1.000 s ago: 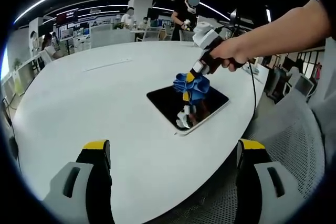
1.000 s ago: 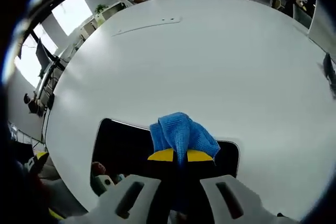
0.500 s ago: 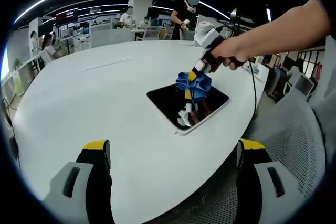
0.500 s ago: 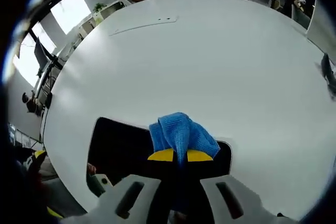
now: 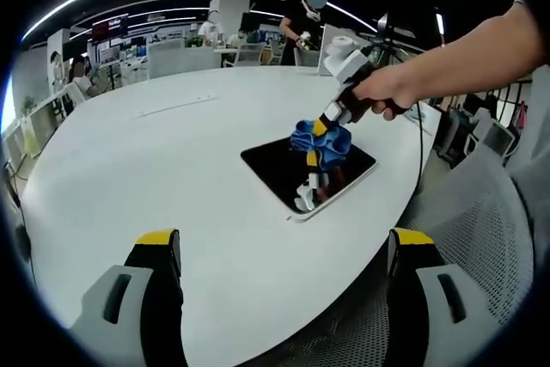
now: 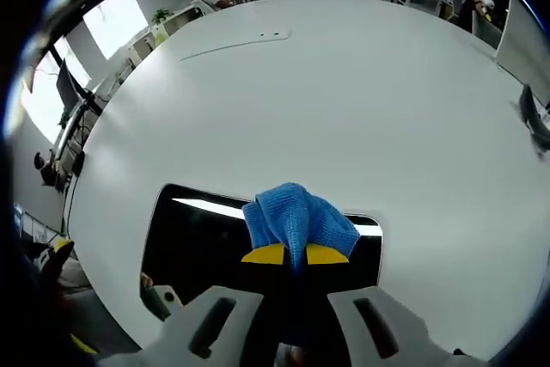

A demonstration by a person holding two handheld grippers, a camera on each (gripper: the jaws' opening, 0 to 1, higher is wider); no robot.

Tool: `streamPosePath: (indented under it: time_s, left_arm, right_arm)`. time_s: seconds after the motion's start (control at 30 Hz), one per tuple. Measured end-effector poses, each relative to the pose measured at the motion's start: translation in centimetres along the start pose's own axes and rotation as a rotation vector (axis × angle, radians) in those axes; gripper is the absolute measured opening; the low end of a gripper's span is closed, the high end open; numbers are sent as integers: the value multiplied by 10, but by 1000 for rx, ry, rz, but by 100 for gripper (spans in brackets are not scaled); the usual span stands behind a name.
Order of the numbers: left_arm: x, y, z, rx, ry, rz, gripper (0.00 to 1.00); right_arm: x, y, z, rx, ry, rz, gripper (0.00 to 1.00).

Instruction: Wipe the mirror surface with the cleaning cloth until all visible marks leave the cleaned area.

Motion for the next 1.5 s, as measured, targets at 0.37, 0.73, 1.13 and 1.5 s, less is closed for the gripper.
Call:
streamPosePath:
  time_s: [0.37,0.73,1.13,1.5]
  left_arm:
    - [-1,1,0,5,3,3,99]
    - [-1,2,0,5,6,12,99]
    - [-1,2,0,9,7,13,99]
    - [-2,3,0,6,8,19,99]
  right_arm:
    - [-9,-14,-2,9,7,16,0]
    - [-21,-34,-5,26,15,19,0]
    - [-34,-55,-10,6,19,26,0]
    - [-41,-67,-13,56,39,15,0]
Point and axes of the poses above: the point that each gripper's makers call its tool centre point, and the gripper's own axes: x roughly forward along the fingers, z roughly to its right, y roughly out of its top, the point moved 5 cm from there along -x, roughly backward along the fingers, and after that the axes turned 5 degrees about z, right-handed, at the moved point
